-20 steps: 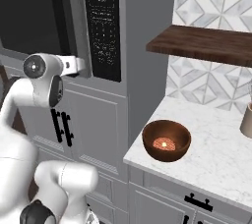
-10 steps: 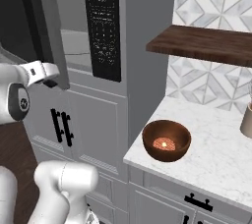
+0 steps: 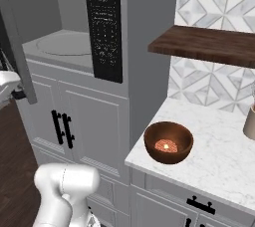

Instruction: Open the microwave, place the bowl with waffle inside the microwave, then close the microwave door and turn it on.

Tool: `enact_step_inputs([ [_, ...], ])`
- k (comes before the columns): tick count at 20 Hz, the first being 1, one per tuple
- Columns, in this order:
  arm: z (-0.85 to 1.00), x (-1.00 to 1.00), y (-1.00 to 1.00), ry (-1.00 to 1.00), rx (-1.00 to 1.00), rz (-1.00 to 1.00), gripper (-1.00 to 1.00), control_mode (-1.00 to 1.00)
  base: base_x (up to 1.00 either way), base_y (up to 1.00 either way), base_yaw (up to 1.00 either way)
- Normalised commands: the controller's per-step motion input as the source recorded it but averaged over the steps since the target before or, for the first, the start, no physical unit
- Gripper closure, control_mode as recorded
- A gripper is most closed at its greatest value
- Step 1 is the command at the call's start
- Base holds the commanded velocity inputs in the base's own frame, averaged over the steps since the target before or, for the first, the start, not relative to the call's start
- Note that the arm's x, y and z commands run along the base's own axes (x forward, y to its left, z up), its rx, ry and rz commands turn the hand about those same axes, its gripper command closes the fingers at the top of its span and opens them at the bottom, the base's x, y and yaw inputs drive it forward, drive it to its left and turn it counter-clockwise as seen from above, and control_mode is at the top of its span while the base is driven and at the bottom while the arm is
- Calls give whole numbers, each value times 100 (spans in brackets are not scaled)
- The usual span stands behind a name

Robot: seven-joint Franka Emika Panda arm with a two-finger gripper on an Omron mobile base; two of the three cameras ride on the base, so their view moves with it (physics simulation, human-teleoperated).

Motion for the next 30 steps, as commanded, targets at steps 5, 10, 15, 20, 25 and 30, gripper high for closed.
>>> enact_step_inputs([
  [5,-32,-39,100,5,-33,0,100,-100,0,0,0],
  [10,-26,-55,100,1,-26,0,-100,-100,0,0,0],
  [15,-7,-97,43,-13,-5,0,-100,-100,0,0,0],
  [20,6,-100,-21,-32,6,0,-100,-100,0,0,0],
  [25,55,-58,-78,-19,9,0,-100,-100,0,0,0],
  [30,50,-1,-100,9,27,0,-100,-100,0,0,0],
])
